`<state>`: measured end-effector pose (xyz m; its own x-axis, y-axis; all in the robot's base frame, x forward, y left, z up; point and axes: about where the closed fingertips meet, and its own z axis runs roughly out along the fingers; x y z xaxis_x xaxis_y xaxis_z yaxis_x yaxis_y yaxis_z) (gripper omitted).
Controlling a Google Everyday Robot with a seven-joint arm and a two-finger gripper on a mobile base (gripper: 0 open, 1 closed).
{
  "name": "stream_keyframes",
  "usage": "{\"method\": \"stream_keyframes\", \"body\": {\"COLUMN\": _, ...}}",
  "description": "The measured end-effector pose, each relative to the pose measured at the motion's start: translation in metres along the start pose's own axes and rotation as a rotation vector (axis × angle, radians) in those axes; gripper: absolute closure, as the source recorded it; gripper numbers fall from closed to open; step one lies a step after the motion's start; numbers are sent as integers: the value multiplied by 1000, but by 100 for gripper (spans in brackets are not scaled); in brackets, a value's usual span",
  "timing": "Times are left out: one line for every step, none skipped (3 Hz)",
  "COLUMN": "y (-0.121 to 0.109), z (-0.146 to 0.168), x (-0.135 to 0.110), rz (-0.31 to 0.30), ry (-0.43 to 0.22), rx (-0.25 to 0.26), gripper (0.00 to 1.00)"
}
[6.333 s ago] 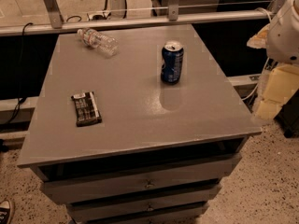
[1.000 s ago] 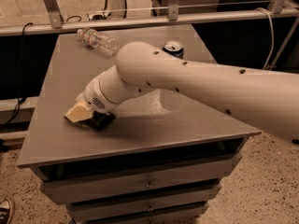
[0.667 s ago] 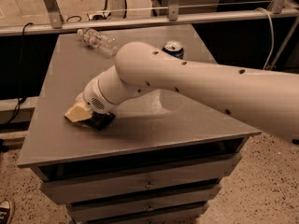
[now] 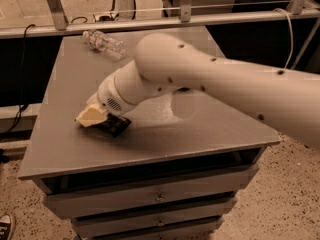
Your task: Move rxbar chocolate near pepsi can
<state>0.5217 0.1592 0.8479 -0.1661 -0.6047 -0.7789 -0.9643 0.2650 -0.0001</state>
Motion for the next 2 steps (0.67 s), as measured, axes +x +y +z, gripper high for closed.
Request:
{"method": "stream_keyframes", "body": {"y": -6, "z": -86, "x": -24, "rz": -94, "ry": -78, "rx": 37, "gripper": 100}}
{"method": "stream_keyframes", "body": {"y": -10, "z": -138, "x": -27, "rz": -184, "ry": -110, "rx": 59, "gripper": 100}}
